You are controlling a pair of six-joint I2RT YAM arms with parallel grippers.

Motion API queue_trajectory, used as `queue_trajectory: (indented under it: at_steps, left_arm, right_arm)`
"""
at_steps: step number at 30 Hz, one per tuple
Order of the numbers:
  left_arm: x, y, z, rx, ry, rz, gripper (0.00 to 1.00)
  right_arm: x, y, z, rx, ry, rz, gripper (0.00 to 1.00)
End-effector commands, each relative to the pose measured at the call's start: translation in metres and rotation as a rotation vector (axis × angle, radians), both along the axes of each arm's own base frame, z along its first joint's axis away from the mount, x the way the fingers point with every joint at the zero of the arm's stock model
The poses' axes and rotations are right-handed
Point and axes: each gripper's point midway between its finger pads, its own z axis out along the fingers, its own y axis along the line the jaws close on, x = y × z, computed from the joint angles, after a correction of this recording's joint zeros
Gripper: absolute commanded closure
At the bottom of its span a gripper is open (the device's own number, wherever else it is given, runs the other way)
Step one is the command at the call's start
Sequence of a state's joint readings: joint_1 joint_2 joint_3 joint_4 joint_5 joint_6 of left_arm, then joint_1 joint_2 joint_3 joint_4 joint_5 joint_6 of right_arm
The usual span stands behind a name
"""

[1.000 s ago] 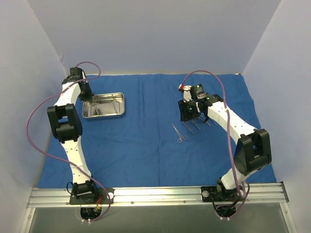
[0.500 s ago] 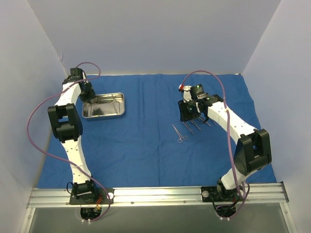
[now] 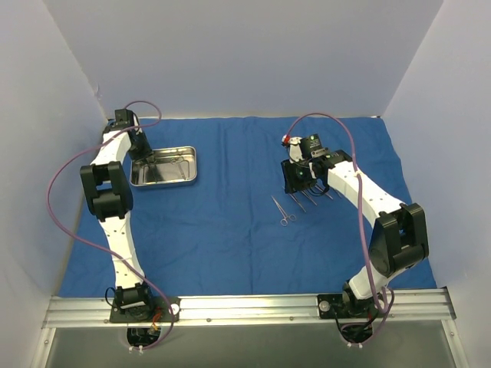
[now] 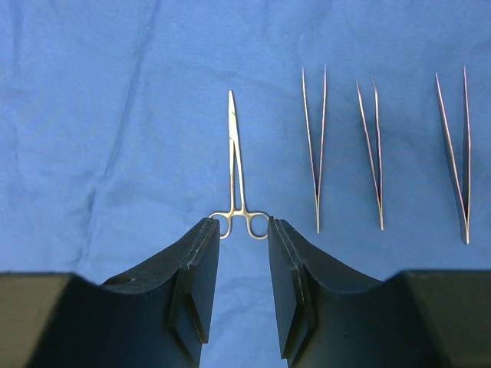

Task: Open and lay out the surgical kit
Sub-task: Pick up the medical item from the container.

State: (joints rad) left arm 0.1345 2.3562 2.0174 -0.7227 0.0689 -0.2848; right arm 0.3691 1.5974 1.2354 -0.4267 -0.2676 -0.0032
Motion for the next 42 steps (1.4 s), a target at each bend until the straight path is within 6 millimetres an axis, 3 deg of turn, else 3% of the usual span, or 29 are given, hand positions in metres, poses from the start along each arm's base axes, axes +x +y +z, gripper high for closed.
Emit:
queue_trajectory:
  at_steps: [1, 19, 25, 30, 38, 42]
  left_arm:
    - [0.021, -0.004, 0.017, 0.005, -0.079, -0.018, 0.65]
    - [0.032, 0.008, 0.000, 0.074, -0.058, -0.007, 0.66]
    - [0.033, 0.009, -0.011, 0.076, -0.037, -0.016, 0.71]
    - [0.027, 0.016, -0.023, 0.123, 0.019, -0.021, 0.73]
    - [0.004, 0.026, -0.039, 0.217, 0.113, -0.054, 0.69]
    - [-0.001, 0.027, -0.047, 0.227, 0.145, -0.065, 0.76]
  right_arm:
    - [-0.004, 0.003, 0.009, 0.015, -0.015, 0.010, 0.67]
    - [-0.007, 0.005, 0.007, 0.026, 0.004, -0.006, 0.68]
    - [-0.005, 0.006, 0.008, 0.025, 0.005, -0.005, 0.68]
    - [-0.005, 0.005, 0.008, 0.023, 0.007, -0.004, 0.68]
    - [-0.004, 0.005, 0.008, 0.020, 0.007, -0.008, 0.68]
    - [-0.004, 0.005, 0.009, 0.019, 0.004, -0.008, 0.68]
